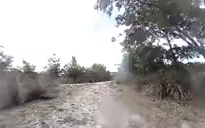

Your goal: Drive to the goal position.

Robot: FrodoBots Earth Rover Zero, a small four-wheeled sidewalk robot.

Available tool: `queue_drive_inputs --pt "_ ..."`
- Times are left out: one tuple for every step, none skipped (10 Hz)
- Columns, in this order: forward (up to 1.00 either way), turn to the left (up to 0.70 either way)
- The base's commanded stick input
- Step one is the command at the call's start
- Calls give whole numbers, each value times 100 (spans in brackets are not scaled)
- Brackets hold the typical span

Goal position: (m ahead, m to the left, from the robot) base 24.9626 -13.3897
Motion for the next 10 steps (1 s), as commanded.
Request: queue_drive_inputs --pt "45 0" --pt "45 13" --pt "45 27" --pt "45 27" --pt "45 8" --pt "45 0" --pt "45 0" --pt "45 0" --pt "45 0" --pt "45 0"
